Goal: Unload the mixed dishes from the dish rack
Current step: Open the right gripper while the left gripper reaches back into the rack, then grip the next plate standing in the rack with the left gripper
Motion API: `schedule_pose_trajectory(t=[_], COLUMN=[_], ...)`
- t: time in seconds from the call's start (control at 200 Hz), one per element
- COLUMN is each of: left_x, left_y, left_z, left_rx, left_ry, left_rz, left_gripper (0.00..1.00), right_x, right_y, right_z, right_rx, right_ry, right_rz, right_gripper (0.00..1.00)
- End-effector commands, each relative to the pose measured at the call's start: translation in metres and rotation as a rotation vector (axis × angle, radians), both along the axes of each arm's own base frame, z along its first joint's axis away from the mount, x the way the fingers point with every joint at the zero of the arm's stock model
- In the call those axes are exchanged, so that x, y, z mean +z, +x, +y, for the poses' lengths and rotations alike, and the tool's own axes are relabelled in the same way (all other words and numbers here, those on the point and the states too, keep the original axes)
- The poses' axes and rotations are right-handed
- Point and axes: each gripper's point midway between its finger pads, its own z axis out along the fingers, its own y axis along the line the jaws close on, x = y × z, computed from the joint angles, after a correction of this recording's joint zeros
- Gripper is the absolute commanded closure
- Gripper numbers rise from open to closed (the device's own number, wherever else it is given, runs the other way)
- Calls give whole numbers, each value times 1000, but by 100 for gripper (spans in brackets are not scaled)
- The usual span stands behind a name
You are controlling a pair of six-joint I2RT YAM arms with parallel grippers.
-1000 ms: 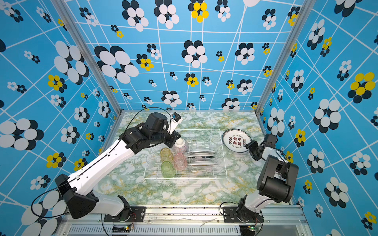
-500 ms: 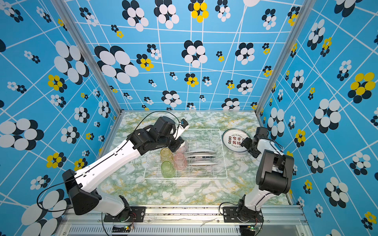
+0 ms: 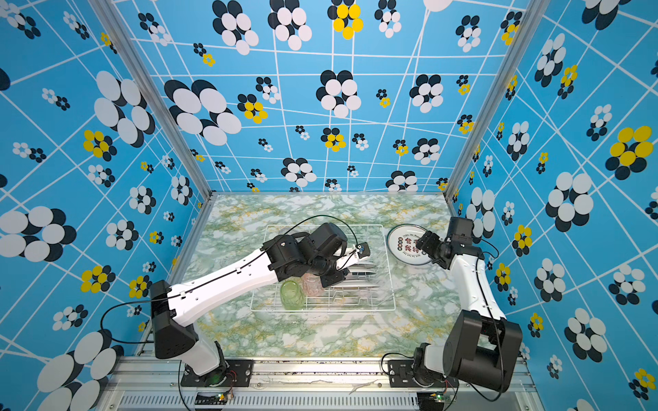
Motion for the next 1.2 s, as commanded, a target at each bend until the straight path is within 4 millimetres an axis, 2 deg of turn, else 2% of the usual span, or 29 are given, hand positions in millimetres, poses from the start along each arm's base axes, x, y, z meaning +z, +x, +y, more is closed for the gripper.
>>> schedule_pose_trajectory(t=[0.0,0.14,0.185,0.205,0.31,0.6,1.195], left_x=[1,-12,-11,-17,-26,-45,-69], left_y=[15,28,32,33,37,46,64], left_z=[-5,-13,-14,-16,-20,-17,-14], left_rx=[-8,-10,-10,-12,-22,-21,-20], left_ry=[49,97,102,117,144,209,260], left_rz=[-63,-65,-68,-59,-46,-19,-5], left_gripper=[74,74,74,74,74,73,74], right_x=[13,29,32,32,35,27,20], right_y=[-15,-22,-23,-23,-24,-20,-16], right_z=[17,20,21,21,21,22,21], right_rx=[66,74,79,79,81,80,76], right_ry=[17,11,12,12,8,21,28], right_rz=[10,-33,-42,-44,-51,-47,-43], right_gripper=[21,21,21,21,21,21,21])
